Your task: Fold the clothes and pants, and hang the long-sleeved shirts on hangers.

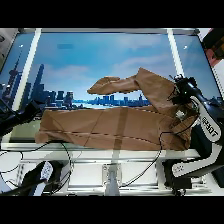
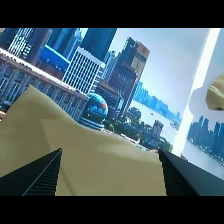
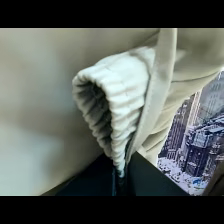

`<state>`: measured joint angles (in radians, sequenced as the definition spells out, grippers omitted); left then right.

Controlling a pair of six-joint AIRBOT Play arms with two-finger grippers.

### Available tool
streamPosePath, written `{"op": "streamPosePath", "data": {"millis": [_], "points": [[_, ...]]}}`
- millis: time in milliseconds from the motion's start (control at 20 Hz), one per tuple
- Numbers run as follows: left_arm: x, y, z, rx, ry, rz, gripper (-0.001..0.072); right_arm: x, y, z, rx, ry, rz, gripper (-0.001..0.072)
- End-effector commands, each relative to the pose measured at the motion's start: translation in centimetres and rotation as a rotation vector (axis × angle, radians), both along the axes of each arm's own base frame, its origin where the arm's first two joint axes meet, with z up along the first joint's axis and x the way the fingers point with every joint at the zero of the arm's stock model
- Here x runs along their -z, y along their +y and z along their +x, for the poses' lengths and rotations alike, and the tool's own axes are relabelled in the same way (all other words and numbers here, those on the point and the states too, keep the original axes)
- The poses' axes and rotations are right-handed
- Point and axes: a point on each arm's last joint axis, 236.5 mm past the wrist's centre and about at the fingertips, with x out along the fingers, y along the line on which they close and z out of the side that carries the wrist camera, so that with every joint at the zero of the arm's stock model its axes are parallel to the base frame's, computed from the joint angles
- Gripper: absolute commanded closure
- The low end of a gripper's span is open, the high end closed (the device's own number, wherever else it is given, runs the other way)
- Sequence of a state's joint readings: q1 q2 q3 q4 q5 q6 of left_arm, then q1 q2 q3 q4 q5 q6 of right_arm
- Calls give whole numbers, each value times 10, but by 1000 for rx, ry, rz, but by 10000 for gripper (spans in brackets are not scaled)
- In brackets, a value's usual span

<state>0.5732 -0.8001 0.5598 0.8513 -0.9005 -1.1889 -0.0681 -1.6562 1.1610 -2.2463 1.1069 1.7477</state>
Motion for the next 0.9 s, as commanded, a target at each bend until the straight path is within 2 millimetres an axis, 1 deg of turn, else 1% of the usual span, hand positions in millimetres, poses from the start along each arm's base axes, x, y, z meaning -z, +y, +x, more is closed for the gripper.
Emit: {"op": "streamPosePath", "data": {"millis": [0,50,100,200,300,400,450,500,550,600,650,700,850], "points": [[0,0,0,0,-1,-2,10,-4,-4,-5,8,20,-21,671],[-2,-4,2,-1,-11,-19,10,-8,-4,-5,2,21,-24,671],[-7,-11,7,11,-34,-41,10,-14,-4,-4,-1,5,-24,671],[-20,-35,19,103,-109,-37,11,-32,-1,5,-7,-67,-7,672],[-27,-56,34,142,-163,-19,11,-50,12,12,6,-157,55,672],[-27,-76,53,145,-201,-4,11,-61,39,14,53,-242,186,672],[-23,-89,64,127,-210,-25,25,-69,56,19,71,-299,267,672],[-17,-103,74,129,-209,-36,87,-79,70,26,80,-359,333,673],[-11,-119,84,144,-207,-38,107,-92,83,34,77,-425,394,673],[-6,-137,94,160,-202,-51,106,-105,92,39,59,-474,435,673],[-2,-154,107,175,-198,-62,106,-117,98,41,43,-507,461,672],[3,-169,121,193,-195,-57,106,-125,100,39,29,-518,464,673],[22,-202,165,255,-157,-70,105,-138,96,30,13,-516,441,673]]}}
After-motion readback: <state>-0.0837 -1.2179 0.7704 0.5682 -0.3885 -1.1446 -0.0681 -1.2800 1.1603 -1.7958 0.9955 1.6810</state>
